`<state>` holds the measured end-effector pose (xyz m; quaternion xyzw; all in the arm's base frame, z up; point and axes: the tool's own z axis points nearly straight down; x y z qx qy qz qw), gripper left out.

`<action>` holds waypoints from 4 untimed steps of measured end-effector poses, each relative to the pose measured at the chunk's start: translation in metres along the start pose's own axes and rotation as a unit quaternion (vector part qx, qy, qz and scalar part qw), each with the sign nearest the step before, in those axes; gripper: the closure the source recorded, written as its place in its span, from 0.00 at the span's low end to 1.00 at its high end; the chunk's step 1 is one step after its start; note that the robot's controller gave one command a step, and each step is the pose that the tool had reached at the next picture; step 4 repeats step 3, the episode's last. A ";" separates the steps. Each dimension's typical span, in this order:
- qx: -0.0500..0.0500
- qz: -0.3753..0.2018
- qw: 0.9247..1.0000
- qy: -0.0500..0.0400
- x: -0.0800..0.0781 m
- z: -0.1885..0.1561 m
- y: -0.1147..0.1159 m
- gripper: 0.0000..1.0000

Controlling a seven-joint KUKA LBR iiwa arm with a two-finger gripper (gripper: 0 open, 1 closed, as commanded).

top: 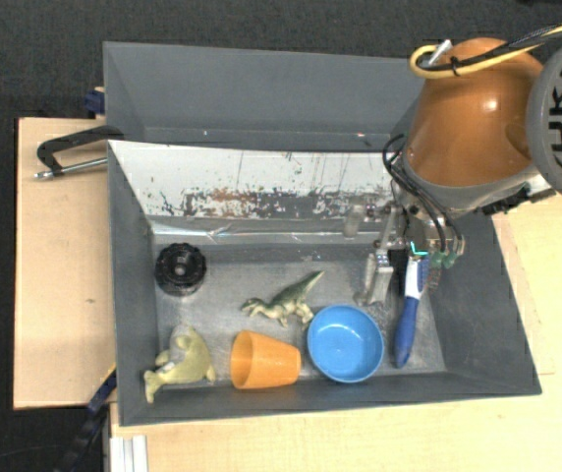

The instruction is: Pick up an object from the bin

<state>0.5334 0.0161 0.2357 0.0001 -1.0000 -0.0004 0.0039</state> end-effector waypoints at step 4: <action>0.001 -0.130 0.991 -0.011 0.019 0.017 -0.001 1.00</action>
Offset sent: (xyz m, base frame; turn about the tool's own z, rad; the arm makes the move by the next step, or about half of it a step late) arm -0.0134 -0.0112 -0.1657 -0.1060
